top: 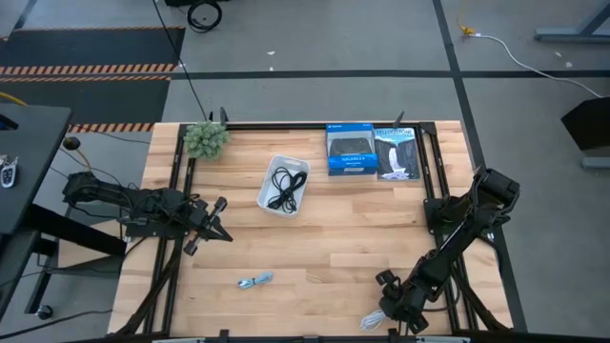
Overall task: Pick and place USB-C Cables
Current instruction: Put the white charger cable into the white bin
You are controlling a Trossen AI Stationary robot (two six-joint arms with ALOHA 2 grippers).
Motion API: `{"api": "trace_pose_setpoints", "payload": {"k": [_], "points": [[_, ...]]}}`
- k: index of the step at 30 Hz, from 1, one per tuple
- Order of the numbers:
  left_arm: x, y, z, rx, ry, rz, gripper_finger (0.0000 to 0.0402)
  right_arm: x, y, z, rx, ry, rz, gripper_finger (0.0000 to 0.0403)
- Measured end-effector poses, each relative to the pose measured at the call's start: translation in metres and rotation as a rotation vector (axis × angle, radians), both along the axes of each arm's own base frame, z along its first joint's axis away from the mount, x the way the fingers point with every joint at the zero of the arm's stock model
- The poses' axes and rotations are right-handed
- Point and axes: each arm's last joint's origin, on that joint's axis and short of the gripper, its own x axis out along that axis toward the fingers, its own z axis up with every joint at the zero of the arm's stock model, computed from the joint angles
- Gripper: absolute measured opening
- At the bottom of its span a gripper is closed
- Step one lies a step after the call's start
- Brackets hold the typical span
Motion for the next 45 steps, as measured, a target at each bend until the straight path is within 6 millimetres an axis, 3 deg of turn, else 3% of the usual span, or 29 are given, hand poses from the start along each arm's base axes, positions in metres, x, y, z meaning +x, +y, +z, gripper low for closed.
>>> {"api": "trace_pose_setpoints", "payload": {"k": [7, 19, 25, 45], "points": [[0.0, 0.0, 0.0, 0.0, 0.001, 0.0, 0.0011, -0.001, -0.001, 0.003, 0.02, 0.031, -0.007, 0.0114], [0.0, 0.0, 0.0, 0.0, 0.0, 0.0, 0.0011, -0.011, -0.021, 0.037, -0.037, 0.012, 0.032, 0.0094], [0.0, 0.0, 0.0, 0.0, 0.001, 0.0, 0.0011, -0.008, -0.042, 0.053, -0.115, -0.046, -0.018, 0.0093], [0.0, 0.0, 0.0, 0.0, 0.001, 0.0, 0.0011, 0.036, -0.13, 0.105, -0.182, -0.327, -0.21, 0.0093]]}}
